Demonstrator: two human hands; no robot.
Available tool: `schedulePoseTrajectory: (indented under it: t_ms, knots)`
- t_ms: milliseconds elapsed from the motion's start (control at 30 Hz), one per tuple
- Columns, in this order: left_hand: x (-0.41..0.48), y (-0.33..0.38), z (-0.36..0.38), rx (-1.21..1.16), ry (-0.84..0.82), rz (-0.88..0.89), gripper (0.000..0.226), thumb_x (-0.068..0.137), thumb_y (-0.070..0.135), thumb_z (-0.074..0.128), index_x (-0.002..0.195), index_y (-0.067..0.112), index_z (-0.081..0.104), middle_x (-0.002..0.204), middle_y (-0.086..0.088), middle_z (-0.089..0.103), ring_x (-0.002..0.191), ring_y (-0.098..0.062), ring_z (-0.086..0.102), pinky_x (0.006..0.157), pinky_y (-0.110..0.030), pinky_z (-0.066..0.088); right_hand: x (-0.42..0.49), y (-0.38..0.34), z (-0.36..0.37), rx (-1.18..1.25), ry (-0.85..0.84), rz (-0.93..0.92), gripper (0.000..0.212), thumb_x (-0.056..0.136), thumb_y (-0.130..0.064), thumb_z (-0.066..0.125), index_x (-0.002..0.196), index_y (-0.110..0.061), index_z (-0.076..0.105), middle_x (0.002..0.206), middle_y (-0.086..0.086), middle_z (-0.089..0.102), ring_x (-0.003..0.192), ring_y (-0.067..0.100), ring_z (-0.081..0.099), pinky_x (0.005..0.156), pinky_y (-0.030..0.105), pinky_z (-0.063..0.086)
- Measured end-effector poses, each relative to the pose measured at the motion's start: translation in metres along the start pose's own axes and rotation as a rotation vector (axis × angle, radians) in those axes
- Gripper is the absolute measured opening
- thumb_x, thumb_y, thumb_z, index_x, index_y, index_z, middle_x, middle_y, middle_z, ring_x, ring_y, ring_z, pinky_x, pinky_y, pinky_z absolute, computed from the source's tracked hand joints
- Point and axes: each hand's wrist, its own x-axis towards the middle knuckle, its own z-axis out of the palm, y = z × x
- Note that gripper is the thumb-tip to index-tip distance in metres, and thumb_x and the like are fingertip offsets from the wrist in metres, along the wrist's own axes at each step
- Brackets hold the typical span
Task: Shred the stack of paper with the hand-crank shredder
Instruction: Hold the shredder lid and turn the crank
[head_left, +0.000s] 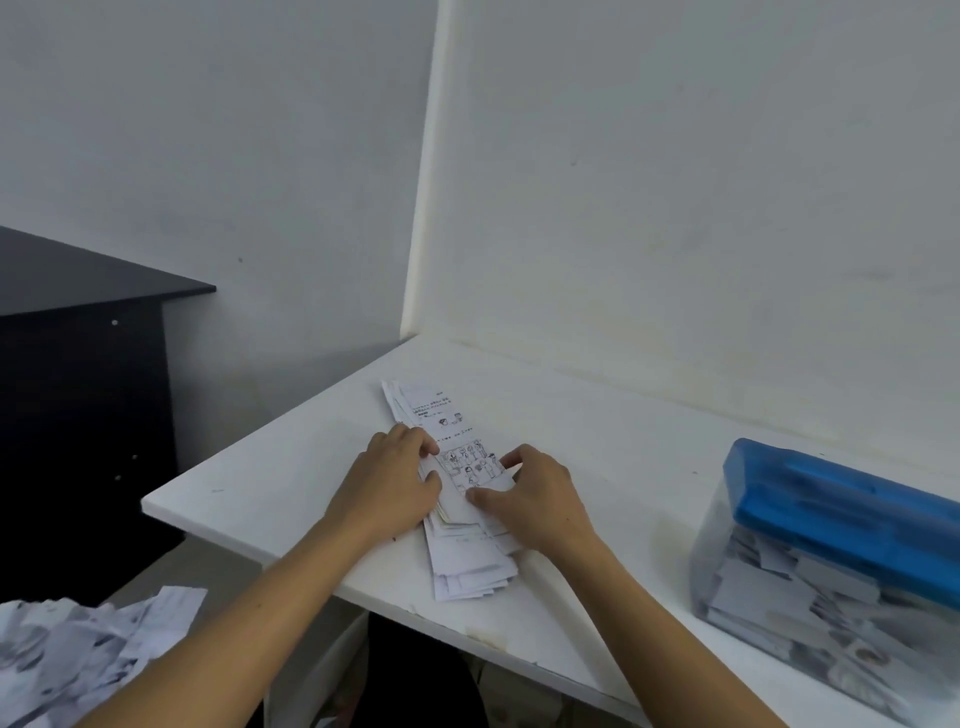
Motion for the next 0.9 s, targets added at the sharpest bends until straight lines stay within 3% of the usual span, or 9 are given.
schedulePoseTrajectory:
  t_ms: [167,300,433,500,567,633,700,800,900]
  knots:
    - [-0.001,0.002,-0.001,0.004,-0.003,0.007,0.031,0.098,0.026,0.054,0.129,0.022,0.055,0.132,0.006,0.053,0.122,-0.014,0.046,0.100,-0.034,0.045,-0.001,-0.003,0.000,0.036,0.082,-0.011,0.020,0.086,-0.044,0.069,0.095,-0.028,0.059,0.097,-0.013,0.064,0.087,0.011,0.063,0.076,0.036,0.055]
    - [-0.001,0.000,0.000,-0.032,0.006,0.011,0.031,0.098,0.025,0.056,0.128,0.023,0.054,0.131,0.008,0.052,0.120,-0.013,0.046,0.099,-0.033,0.045,0.002,-0.005,-0.007,0.269,0.097,0.017,0.019,0.089,-0.037,0.071,0.081,-0.020,0.067,0.082,-0.006,0.069,0.077,0.012,0.066,0.062,0.028,0.052]
    - [0.000,0.000,0.000,-0.186,0.076,-0.018,0.014,0.100,0.031,0.058,0.113,0.028,0.057,0.117,0.013,0.055,0.109,-0.011,0.051,0.093,-0.033,0.047,0.002,-0.002,-0.015,0.514,0.082,0.066,0.022,0.091,-0.034,0.071,0.082,-0.013,0.075,0.080,-0.001,0.075,0.077,0.019,0.070,0.061,0.026,0.048]
    - [0.002,-0.001,-0.002,-0.247,0.134,-0.058,0.011,0.101,0.038,0.056,0.102,0.029,0.061,0.108,0.013,0.060,0.099,-0.012,0.058,0.089,-0.037,0.050,0.001,-0.001,-0.017,0.632,0.055,0.087,0.021,0.092,-0.031,0.071,0.085,-0.012,0.075,0.080,-0.001,0.076,0.069,0.014,0.067,0.059,0.022,0.046]
    - [0.002,0.001,-0.005,-0.267,0.160,-0.092,0.028,0.103,0.047,0.050,0.093,0.030,0.070,0.096,0.012,0.066,0.092,-0.013,0.063,0.086,-0.038,0.050,0.001,-0.001,-0.017,0.731,0.016,0.097,0.019,0.094,-0.029,0.070,0.089,-0.011,0.075,0.080,-0.002,0.075,0.067,0.011,0.065,0.062,0.021,0.048]
    - [0.001,0.009,-0.010,-0.336,0.144,-0.143,0.044,0.105,0.050,0.043,0.088,0.029,0.078,0.089,0.009,0.071,0.089,-0.010,0.064,0.082,-0.033,0.047,0.001,-0.003,-0.016,0.787,-0.036,0.100,0.018,0.094,-0.029,0.069,0.096,-0.012,0.074,0.087,-0.001,0.078,0.079,0.016,0.072,0.073,0.029,0.054]
    - [0.002,0.018,-0.014,-0.436,0.115,-0.223,0.051,0.105,0.051,0.044,0.087,0.020,0.081,0.090,0.003,0.075,0.091,-0.012,0.065,0.077,-0.030,0.047,0.001,-0.003,-0.011,0.786,-0.084,0.094,0.019,0.095,-0.030,0.068,0.102,-0.014,0.074,0.093,0.001,0.078,0.091,0.022,0.074,0.078,0.033,0.056]
    - [0.006,0.026,-0.019,-0.547,0.106,-0.259,0.050,0.100,0.050,0.056,0.091,0.007,0.079,0.096,-0.009,0.077,0.097,-0.022,0.068,0.086,-0.033,0.050,-0.001,-0.005,-0.006,0.795,-0.139,0.082,0.020,0.095,-0.028,0.066,0.104,-0.011,0.074,0.099,0.007,0.078,0.088,0.021,0.074,0.072,0.031,0.057]
    - [0.008,0.032,-0.027,-0.661,0.103,-0.251,0.025,0.095,0.040,0.069,0.101,0.019,0.081,0.094,0.004,0.075,0.087,-0.010,0.065,0.079,-0.025,0.047,-0.002,-0.009,-0.009,0.810,-0.145,0.067,0.021,0.098,-0.025,0.062,0.105,-0.009,0.073,0.103,0.010,0.076,0.085,0.021,0.071,0.074,0.035,0.058]
